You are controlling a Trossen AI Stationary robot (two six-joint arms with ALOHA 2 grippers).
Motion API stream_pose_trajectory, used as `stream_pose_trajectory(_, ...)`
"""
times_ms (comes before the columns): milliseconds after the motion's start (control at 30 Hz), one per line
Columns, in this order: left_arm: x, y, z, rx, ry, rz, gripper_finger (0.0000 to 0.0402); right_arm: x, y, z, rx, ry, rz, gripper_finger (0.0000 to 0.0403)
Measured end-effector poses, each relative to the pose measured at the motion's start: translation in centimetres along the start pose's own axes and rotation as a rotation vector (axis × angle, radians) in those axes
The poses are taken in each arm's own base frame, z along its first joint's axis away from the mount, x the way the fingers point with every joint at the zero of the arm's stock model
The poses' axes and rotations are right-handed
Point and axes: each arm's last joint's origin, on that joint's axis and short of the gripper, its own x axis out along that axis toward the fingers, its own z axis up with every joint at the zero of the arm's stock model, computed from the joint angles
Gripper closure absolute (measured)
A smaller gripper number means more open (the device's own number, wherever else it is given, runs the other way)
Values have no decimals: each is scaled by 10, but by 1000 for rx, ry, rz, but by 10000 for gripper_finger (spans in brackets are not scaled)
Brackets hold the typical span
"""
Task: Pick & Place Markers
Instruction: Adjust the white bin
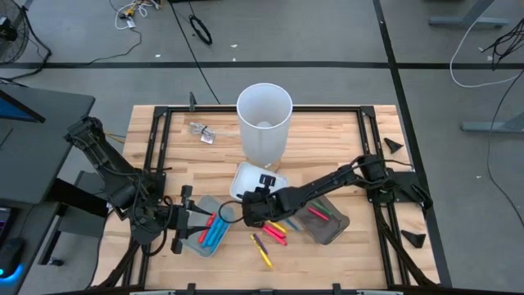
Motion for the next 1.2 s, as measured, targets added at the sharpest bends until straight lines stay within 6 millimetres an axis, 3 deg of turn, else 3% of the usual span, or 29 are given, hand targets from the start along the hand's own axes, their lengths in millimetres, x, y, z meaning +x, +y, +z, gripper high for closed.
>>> stream_pose_trajectory(233, 0, 0, 0, -2, 0, 0, 225, -11, 17, -11, -80, 66, 111, 308)
stream_pose_trajectory(433, 0, 0, 2, -10, -15, -3, 225, -19, 24, -17, -83, 53, 17, 308)
stream_pose_trajectory(700, 0, -1, 3, -10, -25, -5, 225, -22, 21, -15, -87, 12, -65, 308)
stream_pose_trajectory(867, 0, -1, 3, 1, -25, -5, 225, -38, 15, -6, -85, -37, -105, 308)
stream_pose_trajectory(1033, 0, 0, 4, -8, -32, -4, 225, -59, 20, 1, -36, -81, -43, 308)
stream_pose_trajectory(1200, 2, 2, 5, -32, -33, 7, 225, -71, 35, -10, 33, -15, 93, 308)
